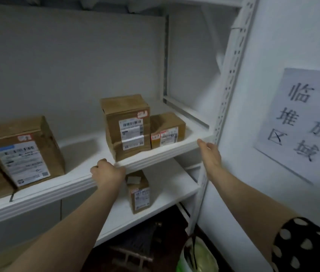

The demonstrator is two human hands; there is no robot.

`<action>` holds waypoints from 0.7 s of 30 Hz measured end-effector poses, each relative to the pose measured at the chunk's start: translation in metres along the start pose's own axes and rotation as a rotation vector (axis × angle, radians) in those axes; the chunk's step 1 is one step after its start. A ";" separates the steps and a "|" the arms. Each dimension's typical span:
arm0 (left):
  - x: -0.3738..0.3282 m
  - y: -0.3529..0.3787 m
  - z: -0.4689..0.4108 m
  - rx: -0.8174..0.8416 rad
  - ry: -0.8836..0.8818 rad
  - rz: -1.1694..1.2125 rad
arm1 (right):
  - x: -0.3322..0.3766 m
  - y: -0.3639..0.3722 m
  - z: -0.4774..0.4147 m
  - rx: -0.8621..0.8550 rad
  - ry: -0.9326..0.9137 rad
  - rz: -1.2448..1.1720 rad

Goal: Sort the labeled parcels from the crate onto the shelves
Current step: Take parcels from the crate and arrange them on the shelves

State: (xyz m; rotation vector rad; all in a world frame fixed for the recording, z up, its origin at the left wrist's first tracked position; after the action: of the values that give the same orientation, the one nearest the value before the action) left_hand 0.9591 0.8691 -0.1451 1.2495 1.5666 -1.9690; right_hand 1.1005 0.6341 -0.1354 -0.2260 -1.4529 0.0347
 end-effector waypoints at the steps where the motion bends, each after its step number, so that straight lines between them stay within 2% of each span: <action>1: 0.006 -0.003 0.011 0.025 0.014 -0.009 | -0.010 -0.010 0.016 -0.035 0.015 0.004; 5: 0.016 -0.001 0.054 0.267 0.154 -0.141 | -0.053 -0.051 0.089 -0.131 0.110 0.040; 7: 0.010 0.004 0.082 0.389 0.302 -0.243 | -0.070 -0.076 0.125 -0.123 0.148 0.070; 10: -0.003 0.012 0.147 0.584 0.549 -0.314 | -0.094 -0.135 0.183 -0.203 0.206 0.095; 16: -0.003 0.009 0.328 0.863 0.922 -0.349 | -0.146 -0.278 0.314 -0.461 0.318 0.097; 21: 0.029 -0.027 0.519 1.152 1.191 -0.317 | -0.192 -0.401 0.490 -0.645 0.467 0.026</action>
State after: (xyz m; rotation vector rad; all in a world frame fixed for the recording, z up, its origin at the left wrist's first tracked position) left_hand 0.7033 0.4154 -0.1461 3.2119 0.7837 -2.5748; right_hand 0.5491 0.2755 -0.2046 -0.7290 -0.9560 -0.4451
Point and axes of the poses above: each hand's wrist, its own z-axis away from the middle knuckle, its own y-axis out of the palm, x = y × z, the point moved 2 cm from there along -z, towards the middle knuckle, and after that the axes turned 7 degrees about -x, right-handed, at the moved point
